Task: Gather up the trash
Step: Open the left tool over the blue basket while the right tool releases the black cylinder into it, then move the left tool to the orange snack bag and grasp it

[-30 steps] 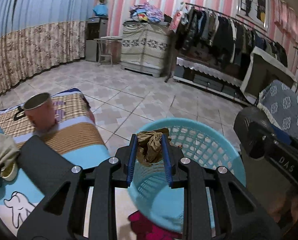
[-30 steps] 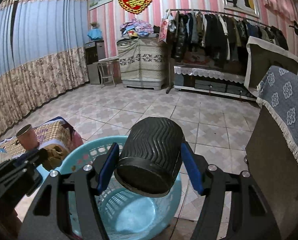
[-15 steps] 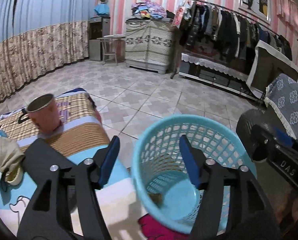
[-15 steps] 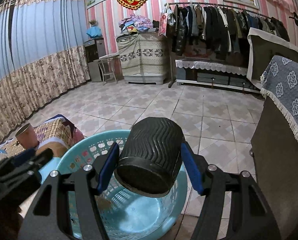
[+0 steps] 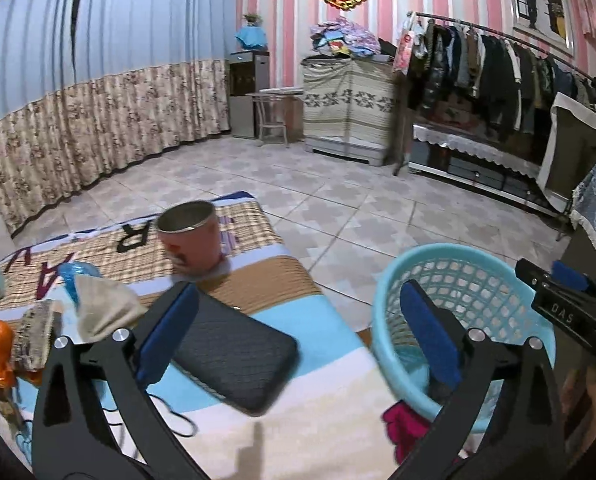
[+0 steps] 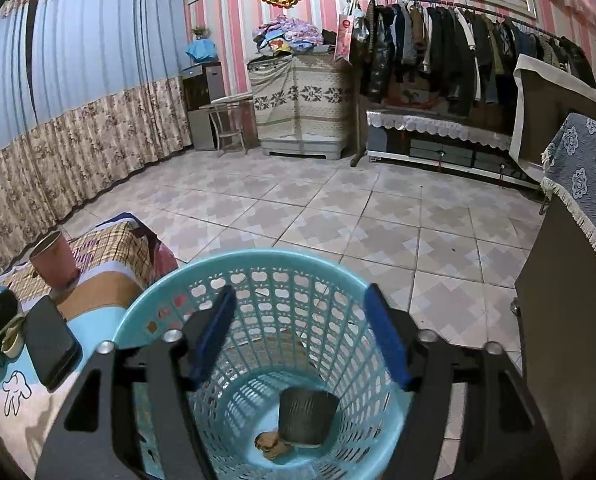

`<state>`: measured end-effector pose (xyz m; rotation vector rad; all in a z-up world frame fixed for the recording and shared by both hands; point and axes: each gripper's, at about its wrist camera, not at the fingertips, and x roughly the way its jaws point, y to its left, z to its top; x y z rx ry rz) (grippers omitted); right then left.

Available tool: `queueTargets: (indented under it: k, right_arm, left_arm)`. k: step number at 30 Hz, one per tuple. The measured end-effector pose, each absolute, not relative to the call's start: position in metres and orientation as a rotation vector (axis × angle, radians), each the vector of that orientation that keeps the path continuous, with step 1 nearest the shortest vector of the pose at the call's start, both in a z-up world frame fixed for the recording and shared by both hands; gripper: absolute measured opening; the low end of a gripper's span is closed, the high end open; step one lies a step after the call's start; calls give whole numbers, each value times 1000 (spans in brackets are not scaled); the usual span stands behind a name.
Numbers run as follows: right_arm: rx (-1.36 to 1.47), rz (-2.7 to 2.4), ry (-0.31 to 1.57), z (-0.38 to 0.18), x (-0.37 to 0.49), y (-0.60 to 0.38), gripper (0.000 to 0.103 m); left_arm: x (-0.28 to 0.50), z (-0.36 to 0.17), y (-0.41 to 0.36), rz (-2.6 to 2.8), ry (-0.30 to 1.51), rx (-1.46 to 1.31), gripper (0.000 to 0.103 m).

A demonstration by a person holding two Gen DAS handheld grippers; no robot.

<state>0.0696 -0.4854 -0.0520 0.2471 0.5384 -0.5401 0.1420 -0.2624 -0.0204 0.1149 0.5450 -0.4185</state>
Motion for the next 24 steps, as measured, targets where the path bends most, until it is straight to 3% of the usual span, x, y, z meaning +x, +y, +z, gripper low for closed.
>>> queueTargets:
  k: [6,24]
  right_arm:
    - [237,-549,518,-44,69,-476,88]
    - [160,-335,477,-6,91,-348,89]
  left_arm:
    - [140,-6,-236,-380,523,100,97]
    - [132,2,-72,-73,528,86,97]
